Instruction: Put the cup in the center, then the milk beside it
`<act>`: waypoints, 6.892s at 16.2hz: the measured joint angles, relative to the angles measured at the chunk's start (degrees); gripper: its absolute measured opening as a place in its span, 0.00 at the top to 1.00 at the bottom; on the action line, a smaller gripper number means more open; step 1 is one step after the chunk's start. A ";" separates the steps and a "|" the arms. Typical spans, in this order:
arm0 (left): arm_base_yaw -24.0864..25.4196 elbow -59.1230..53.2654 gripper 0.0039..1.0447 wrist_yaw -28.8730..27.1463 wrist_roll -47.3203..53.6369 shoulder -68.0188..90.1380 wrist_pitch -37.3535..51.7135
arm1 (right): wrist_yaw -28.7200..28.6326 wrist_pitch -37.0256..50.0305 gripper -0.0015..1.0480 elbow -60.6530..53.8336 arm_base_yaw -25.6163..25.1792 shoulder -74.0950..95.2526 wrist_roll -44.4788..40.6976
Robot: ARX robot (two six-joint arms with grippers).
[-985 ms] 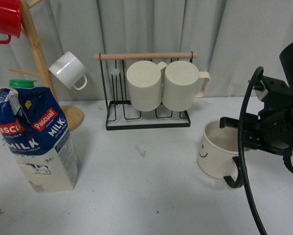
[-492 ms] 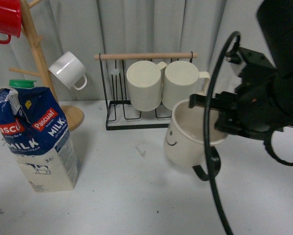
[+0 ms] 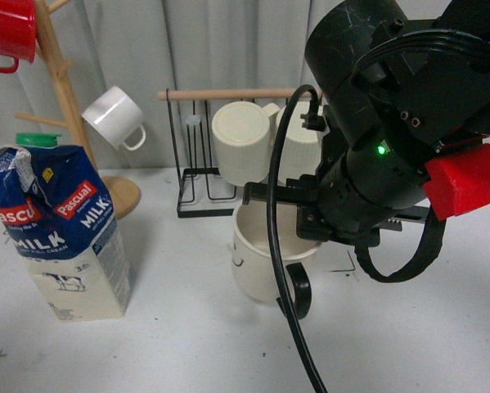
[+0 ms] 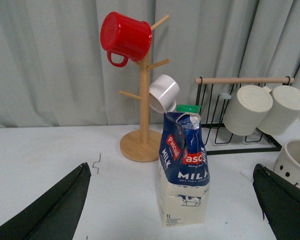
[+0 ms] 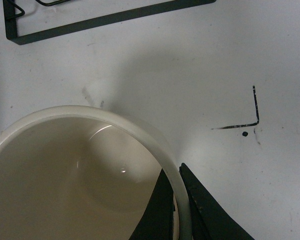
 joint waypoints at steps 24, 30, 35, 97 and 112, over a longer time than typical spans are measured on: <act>0.00 0.00 0.06 -0.02 0.00 0.00 -0.02 | -7.21 3.67 0.05 6.97 -1.57 3.98 3.13; -0.02 0.00 0.06 0.00 0.00 0.00 -0.02 | 10.29 53.07 0.32 -27.69 -4.44 -22.64 -14.95; -0.02 0.00 0.06 -0.02 0.00 0.00 0.00 | 5.31 62.84 0.91 -54.51 -14.71 -44.28 -26.27; 0.61 27.23 0.06 8.55 -8.11 59.76 12.72 | -6.45 10.73 0.06 -70.47 -26.75 -114.75 -26.93; -7.10 36.59 0.06 1.81 1.29 92.02 24.57 | -6.45 10.73 0.06 -70.47 -26.75 -114.75 -26.93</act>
